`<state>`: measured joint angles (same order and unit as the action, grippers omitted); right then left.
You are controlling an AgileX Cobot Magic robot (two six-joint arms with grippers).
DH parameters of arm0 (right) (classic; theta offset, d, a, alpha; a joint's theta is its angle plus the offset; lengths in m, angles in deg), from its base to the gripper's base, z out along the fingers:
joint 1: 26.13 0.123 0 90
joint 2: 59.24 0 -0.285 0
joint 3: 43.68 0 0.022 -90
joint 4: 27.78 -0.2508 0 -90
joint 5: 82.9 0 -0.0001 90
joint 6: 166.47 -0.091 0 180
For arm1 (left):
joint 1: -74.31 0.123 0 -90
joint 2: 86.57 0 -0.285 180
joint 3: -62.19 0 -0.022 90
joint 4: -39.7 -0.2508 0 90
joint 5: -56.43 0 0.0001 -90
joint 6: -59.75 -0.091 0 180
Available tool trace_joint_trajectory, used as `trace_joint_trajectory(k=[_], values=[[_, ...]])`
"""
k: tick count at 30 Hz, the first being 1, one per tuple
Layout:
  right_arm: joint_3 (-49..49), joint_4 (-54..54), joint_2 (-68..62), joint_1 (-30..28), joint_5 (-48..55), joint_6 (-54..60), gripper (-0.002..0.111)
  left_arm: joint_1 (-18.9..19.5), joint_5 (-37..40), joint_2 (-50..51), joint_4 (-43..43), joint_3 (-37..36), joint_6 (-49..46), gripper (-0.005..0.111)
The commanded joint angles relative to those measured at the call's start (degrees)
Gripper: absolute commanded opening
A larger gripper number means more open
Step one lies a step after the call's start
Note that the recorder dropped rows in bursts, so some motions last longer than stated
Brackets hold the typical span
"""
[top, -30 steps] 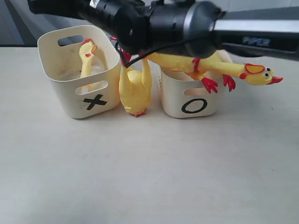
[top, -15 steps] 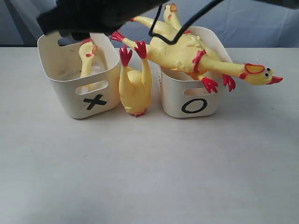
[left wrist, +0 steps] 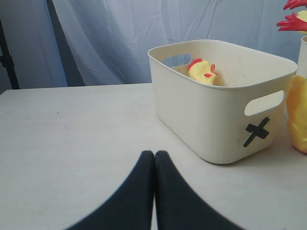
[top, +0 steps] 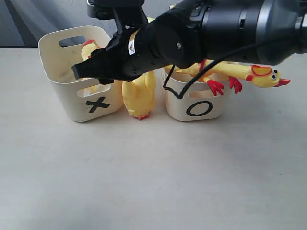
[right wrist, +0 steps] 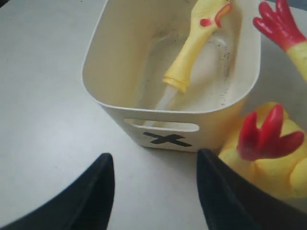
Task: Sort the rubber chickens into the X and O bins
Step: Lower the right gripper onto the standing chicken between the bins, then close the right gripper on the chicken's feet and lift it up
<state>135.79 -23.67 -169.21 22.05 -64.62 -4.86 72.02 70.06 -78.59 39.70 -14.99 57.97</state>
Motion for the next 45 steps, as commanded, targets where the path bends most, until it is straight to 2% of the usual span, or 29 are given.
trace_joint_trajectory(k=[1, 6, 9, 10, 18, 24, 39, 45], values=[[-0.4, 8.6, -3.2, -0.2, 0.2, -11.7, 0.050, -0.2, 0.1, -0.2, 0.0, 0.0, 0.2, 0.000], [-0.4, 12.6, -4.3, -0.2, 1.2, -14.4, 0.050, -0.2, 0.1, -0.2, 0.0, 0.0, 0.2, 0.000], [-0.4, 27.8, -4.3, -0.2, 6.8, -27.5, 0.050, -0.2, 0.1, -0.2, 0.0, 0.0, 0.2, 0.000], [-0.4, 29.5, -4.3, -0.2, 7.3, -29.0, 0.050, -0.2, 0.1, -0.2, 0.0, 0.0, 0.2, 0.000], [-0.4, 30.7, -4.3, -0.2, 1.3, -31.5, 0.050, -0.2, 0.1, -0.2, 0.0, 0.0, 0.2, 0.000], [-0.4, 40.8, -4.3, -0.2, 1.7, -42.2, 0.050, -0.2, 0.1, -0.2, 0.0, 0.0, 0.2, 0.000], [-0.4, 42.9, -9.0, -0.2, -2.6, -47.6, 0.050, -0.2, 0.1, -0.2, 0.0, 0.0, 0.2, 0.000], [-0.2, 47.0, -9.4, -0.2, -0.7, -49.5, 0.029, -0.2, 0.1, -0.2, 0.0, 0.0, 0.2, 0.000]])
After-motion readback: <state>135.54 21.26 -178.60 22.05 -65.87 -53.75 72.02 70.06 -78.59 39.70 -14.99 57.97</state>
